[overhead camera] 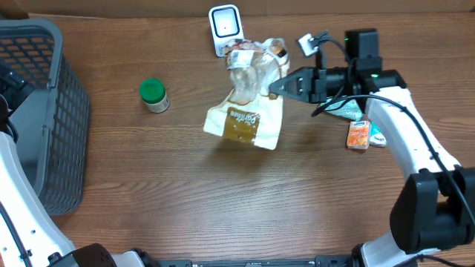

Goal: Scan the item barcode
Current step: 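Carry the mushroom bag right and up toward the scanner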

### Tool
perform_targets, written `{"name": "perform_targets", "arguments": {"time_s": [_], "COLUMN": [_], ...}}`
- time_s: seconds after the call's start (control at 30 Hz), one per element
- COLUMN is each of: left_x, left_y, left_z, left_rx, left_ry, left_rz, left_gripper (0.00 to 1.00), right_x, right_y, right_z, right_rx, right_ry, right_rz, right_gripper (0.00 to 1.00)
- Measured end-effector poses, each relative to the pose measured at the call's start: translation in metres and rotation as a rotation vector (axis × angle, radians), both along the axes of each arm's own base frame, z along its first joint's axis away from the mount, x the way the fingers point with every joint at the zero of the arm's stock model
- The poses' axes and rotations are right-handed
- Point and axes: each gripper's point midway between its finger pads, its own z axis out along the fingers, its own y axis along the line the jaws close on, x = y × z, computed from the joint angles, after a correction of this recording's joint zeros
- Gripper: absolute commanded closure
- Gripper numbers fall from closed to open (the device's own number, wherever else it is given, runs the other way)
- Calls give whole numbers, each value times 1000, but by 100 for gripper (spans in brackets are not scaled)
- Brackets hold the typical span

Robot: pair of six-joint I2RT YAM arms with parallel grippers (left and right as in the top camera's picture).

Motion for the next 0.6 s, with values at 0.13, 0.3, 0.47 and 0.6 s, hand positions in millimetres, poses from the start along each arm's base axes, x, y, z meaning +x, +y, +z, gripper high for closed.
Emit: {"name": "perform_targets", "arguments": {"time_s": [0.13,0.3,0.47,0.6], "left_x": [0,0,0,0], "left_y": [0,0,0,0], "left_z": [0,0,0,0], "left_rx": [0,0,0,0], "left_ry": [0,0,0,0], "left_rz": [0,0,0,0], "left_gripper": [0,0,0,0], "right_x": [-5,-9,5,9], "right_y": [-6,-7,-5,-4], "right_z": [16,22,-32,-79], "right_rx": [9,-1,-270,-548], "right_ry": [-43,-44,152,194], "right_rz": [-11,-21,-199,-323], "right_gripper": [96,96,96,96]}}
